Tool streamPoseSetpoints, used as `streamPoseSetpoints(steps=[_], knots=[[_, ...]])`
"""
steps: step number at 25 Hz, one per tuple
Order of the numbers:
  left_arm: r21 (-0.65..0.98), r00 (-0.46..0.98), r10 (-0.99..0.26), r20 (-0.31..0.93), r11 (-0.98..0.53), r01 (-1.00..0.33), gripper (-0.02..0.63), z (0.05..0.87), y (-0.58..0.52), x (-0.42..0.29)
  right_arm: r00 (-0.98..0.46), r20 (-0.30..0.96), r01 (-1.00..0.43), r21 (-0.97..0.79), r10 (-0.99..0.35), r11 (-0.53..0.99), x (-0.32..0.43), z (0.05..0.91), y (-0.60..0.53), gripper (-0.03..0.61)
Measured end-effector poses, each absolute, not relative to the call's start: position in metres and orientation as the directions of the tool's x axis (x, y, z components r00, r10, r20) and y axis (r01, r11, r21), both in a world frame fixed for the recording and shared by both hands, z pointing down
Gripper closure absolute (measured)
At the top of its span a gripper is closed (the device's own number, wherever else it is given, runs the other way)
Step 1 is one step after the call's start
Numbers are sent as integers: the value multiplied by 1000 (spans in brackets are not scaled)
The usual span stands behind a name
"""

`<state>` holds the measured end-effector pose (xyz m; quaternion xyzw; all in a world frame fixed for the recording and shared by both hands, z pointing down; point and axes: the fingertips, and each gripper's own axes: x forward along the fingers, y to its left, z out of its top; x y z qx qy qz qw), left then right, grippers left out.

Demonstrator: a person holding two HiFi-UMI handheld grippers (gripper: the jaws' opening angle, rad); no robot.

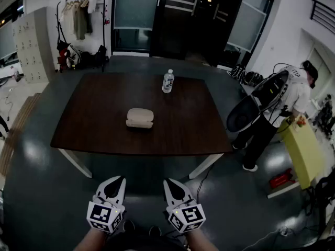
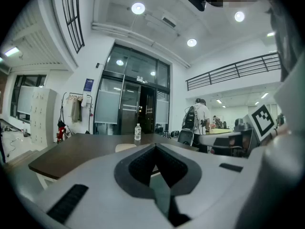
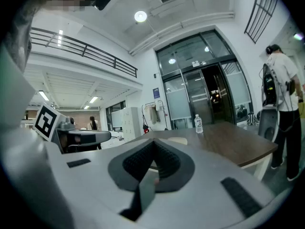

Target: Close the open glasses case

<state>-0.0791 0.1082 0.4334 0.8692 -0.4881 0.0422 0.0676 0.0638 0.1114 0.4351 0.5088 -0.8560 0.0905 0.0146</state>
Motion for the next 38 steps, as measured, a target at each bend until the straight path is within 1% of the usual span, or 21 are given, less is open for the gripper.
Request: streamPoseSetpoints(steps=[5, 13, 16, 19, 23, 27, 30, 33, 38], knots=[[131, 527, -838, 142, -512, -849, 604, 443, 101, -82, -491, 109, -870, -117, -864, 479, 56, 435, 104, 590], [99, 542, -825, 160, -533, -841, 604, 450, 95, -81, -498, 122, -866, -104, -858, 488, 47, 440, 95, 591], [88, 539, -824, 174, -533, -842, 604, 460, 92, -84, -531, 107, -844, -159, -841, 513, 44, 445, 94, 589], [77, 541, -819, 191, -537, -840, 604, 469, 91, -96, -524, 80, -838, -225, -848, 496, 35, 450, 95, 589], [35, 550, -816, 176, -553, -832, 604, 469, 87, -112, -529, 29, -816, -290, -848, 500, 21, 451, 97, 589], [26, 547, -818, 178, -552, -834, 604, 475, 73, -129, -481, -12, -834, -304, -877, 461, 18, 447, 89, 589], [37, 560, -809, 180, -563, -826, 604, 486, 63, -131, -448, 1, -855, -292, -894, 428, 22, 458, 82, 589], [46, 554, -811, 190, -556, -830, 604, 486, 51, -132, -453, 35, -853, -309, -891, 422, 25, 465, 71, 589], [33, 495, -841, 219, -501, -865, 604, 500, 15, -136, -470, 55, -842, -326, -881, 429, 32, 487, 26, 589]])
